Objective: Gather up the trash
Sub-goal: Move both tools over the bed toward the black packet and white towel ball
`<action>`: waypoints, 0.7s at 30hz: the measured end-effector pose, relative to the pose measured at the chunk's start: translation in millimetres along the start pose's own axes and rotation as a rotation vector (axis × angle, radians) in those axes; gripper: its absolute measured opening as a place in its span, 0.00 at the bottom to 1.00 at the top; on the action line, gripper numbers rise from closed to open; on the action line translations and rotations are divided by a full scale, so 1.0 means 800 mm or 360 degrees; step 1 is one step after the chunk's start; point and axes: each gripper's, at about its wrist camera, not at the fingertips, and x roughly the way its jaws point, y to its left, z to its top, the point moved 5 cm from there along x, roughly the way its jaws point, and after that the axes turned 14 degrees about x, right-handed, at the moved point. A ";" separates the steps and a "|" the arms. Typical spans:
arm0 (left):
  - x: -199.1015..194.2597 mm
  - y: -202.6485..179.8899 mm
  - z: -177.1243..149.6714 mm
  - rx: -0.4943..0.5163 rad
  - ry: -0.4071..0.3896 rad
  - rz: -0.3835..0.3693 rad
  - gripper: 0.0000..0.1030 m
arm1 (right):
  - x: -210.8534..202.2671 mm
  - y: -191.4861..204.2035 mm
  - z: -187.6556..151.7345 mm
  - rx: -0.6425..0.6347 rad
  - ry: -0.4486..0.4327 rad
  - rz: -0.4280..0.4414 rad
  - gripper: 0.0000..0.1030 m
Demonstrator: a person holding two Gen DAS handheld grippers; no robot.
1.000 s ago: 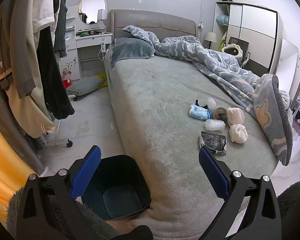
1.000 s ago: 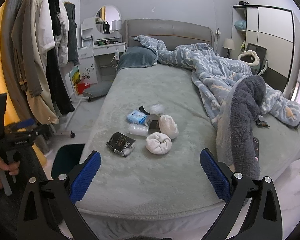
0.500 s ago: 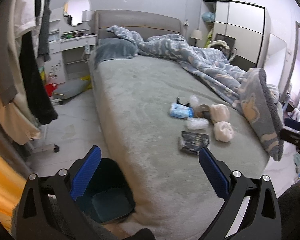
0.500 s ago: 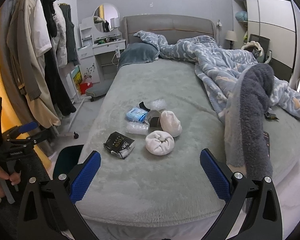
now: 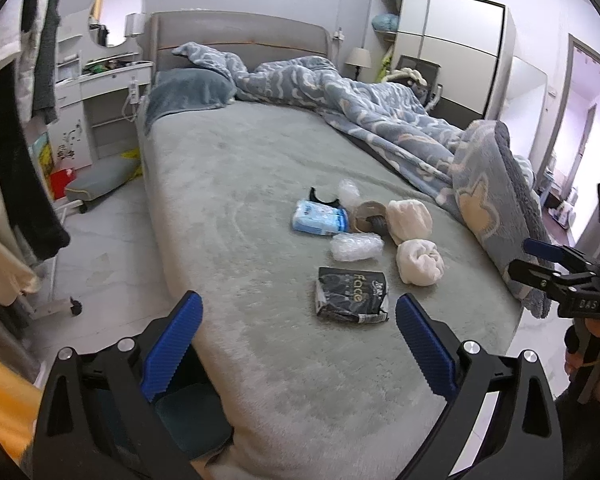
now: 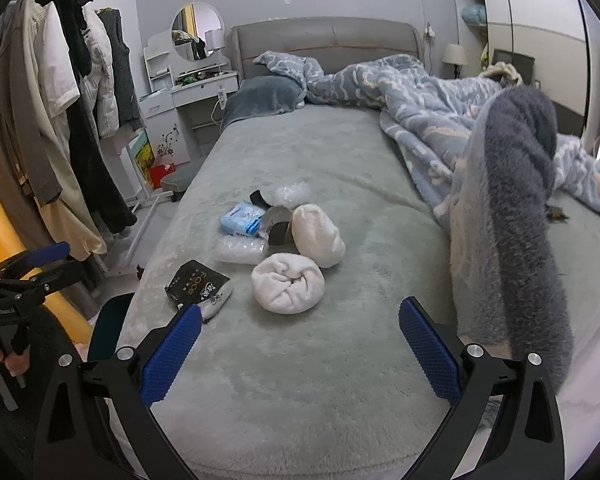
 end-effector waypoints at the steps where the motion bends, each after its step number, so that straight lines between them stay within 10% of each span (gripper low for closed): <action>1: 0.004 -0.001 0.001 0.0009 0.0000 -0.0014 0.94 | 0.006 -0.001 0.000 0.0003 0.0021 0.0009 0.89; 21: 0.102 -0.039 -0.011 0.0100 0.0196 -0.0310 0.93 | 0.095 0.009 -0.011 -0.0100 0.0306 0.0061 0.77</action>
